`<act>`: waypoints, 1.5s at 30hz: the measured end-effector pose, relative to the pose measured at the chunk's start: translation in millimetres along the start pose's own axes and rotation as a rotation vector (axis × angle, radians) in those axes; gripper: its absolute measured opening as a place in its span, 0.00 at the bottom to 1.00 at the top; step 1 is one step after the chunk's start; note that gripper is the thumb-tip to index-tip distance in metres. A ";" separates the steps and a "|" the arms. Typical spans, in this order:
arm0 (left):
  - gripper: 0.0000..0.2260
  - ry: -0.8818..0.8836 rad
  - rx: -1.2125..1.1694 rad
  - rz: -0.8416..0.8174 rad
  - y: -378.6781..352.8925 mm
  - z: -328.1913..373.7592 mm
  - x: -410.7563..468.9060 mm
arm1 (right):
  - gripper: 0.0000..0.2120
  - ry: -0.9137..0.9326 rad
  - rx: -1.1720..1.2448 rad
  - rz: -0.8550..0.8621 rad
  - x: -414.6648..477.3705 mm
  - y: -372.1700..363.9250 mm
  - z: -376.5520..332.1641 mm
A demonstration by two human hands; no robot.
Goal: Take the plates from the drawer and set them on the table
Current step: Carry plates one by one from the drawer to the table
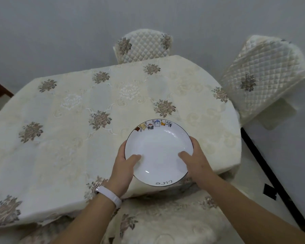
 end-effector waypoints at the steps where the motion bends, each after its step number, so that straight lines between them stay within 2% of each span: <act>1: 0.23 0.012 -0.002 0.014 -7.5 -3.3 3.7 | 0.25 -0.012 -0.029 -0.015 7.4 7.4 3.2; 6: 0.23 0.078 0.051 0.074 -25.1 -24.5 25.2 | 0.25 -0.056 -0.142 -0.070 41.8 26.3 19.1; 14: 0.19 0.136 0.132 0.153 -29.4 -72.9 71.9 | 0.24 -0.164 -0.143 -0.081 92.7 25.9 61.9; 18: 0.16 0.173 0.189 0.194 -27.6 -98.0 84.1 | 0.24 -0.173 -0.219 -0.110 110.5 23.4 80.7; 26: 0.15 0.192 0.319 0.196 -24.7 -114.9 94.2 | 0.22 -0.142 -0.301 -0.149 125.7 21.4 92.1; 33: 0.18 0.174 0.496 0.100 -17.1 -118.7 92.3 | 0.24 -0.133 -0.393 -0.162 127.3 27.2 96.0; 41: 0.17 0.210 0.537 0.089 -16.4 -115.5 90.8 | 0.23 -0.099 -0.522 -0.144 132.3 30.3 97.4; 45: 0.16 0.242 0.507 0.089 -15.0 -115.5 90.6 | 0.21 -0.142 -0.481 -0.156 132.3 31.0 93.7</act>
Point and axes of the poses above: each hand's wrist, its own x-axis towards the middle knuckle, its own y-axis out of the back of the hand, z = x × y, the point moved 2 cm from there along x, towards the middle knuckle, and after that the axes turned 5 degrees about -z, right-handed, at the moved point
